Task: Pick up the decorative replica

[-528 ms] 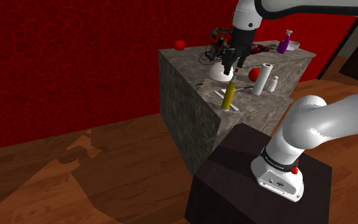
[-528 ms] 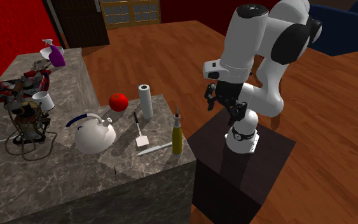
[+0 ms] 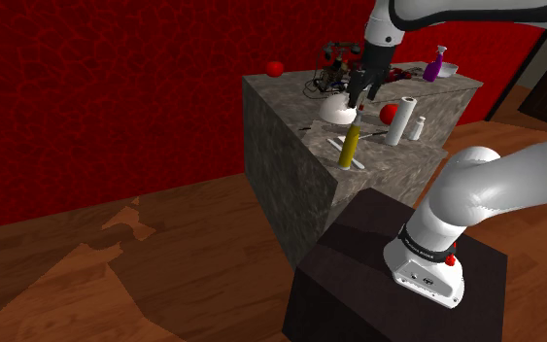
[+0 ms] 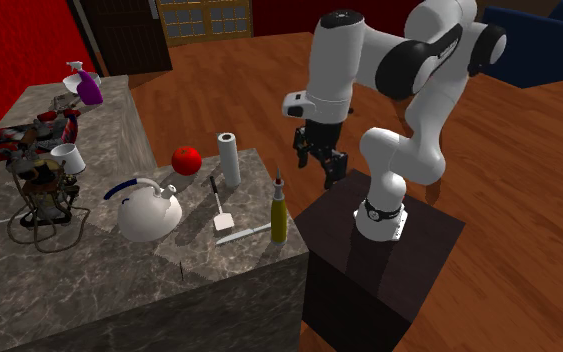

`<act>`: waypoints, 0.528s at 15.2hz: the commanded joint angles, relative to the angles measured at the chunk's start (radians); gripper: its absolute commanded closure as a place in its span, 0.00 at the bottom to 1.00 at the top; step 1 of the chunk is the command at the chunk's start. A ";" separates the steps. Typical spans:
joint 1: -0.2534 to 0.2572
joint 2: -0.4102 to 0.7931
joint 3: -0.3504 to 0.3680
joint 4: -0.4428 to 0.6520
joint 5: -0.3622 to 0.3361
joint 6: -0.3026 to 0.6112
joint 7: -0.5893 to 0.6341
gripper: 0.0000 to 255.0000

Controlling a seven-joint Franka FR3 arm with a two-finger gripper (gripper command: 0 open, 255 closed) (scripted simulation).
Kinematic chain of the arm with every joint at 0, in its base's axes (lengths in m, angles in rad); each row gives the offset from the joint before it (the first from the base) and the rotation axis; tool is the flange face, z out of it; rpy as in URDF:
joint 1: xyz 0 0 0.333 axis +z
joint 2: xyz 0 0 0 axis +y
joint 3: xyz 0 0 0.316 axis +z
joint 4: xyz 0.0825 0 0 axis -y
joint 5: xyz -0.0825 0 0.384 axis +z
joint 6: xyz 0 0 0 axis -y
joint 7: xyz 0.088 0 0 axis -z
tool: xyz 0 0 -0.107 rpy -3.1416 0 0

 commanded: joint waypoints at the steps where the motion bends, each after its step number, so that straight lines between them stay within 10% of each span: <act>1: -0.019 0.031 -0.048 0.004 -0.016 0.040 -0.031 0.00; 8: -0.062 0.125 -0.183 0.022 -0.044 0.146 -0.122 0.00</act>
